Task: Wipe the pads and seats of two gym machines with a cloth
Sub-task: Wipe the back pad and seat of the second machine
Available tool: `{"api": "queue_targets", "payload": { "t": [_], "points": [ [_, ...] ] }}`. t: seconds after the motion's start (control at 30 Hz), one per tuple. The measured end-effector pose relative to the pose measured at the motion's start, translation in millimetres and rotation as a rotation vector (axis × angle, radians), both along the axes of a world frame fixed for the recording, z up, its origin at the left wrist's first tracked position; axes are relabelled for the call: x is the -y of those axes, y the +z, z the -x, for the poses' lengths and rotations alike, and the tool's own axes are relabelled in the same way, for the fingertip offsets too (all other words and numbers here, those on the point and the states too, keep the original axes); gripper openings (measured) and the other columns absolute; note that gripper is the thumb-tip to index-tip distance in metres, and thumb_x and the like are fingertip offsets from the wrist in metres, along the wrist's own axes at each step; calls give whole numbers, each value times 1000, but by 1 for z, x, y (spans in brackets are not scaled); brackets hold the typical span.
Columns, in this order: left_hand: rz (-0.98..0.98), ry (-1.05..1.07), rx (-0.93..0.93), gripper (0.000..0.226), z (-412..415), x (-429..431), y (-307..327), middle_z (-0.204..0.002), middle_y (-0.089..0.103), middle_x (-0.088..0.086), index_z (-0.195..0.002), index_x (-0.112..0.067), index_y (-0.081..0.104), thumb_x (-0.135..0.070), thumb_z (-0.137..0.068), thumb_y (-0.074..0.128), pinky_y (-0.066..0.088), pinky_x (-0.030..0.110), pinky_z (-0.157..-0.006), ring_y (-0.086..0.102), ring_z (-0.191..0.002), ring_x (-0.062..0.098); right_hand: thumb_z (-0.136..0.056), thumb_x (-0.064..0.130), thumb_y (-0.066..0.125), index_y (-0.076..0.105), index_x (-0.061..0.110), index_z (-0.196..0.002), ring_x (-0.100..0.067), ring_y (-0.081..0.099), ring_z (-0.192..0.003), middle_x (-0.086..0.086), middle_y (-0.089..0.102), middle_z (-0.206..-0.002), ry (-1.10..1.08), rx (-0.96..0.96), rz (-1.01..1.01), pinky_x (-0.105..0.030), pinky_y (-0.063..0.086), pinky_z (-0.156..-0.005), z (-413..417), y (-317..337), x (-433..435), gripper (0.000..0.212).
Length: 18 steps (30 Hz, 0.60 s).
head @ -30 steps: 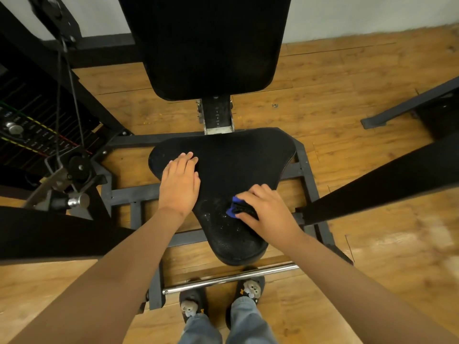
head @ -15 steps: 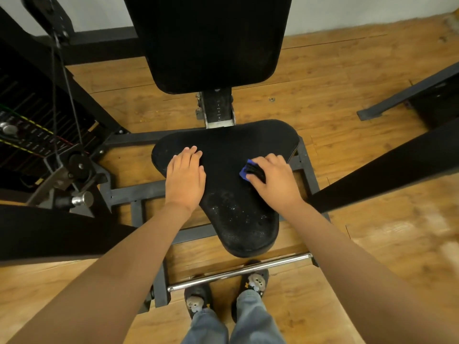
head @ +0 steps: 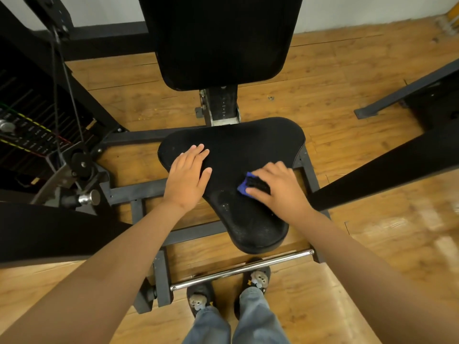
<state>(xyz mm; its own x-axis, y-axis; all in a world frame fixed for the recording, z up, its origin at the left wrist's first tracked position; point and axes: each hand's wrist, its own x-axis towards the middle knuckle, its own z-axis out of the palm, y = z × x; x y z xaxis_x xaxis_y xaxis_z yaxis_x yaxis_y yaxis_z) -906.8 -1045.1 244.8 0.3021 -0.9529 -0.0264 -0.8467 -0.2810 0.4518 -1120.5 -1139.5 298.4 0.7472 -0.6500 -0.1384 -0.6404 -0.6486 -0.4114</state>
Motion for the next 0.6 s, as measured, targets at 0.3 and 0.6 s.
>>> {"api": "queue_targets", "payload": {
  "t": [0.3,0.6],
  "points": [
    [24,-13,-51,50,-4,-3,-6,-155,31,2,-147,-14,36,-36,-102,37,10,36,-120,18,-146,16,-91,42,57,59,20,-123,-19,43,-107,-1,54,-111,-44,12,2,-31,30,-87,-36,-1,-23,39],
    [-12,-138,-74,59,-21,-8,-4,-158,23,-2,-150,-19,30,-46,-99,38,7,33,-119,12,-147,12,-89,45,60,62,21,-117,-17,41,-103,3,56,-104,156,5,-47,-34,30,-84,-26,2,-28,38]
  ]
}}
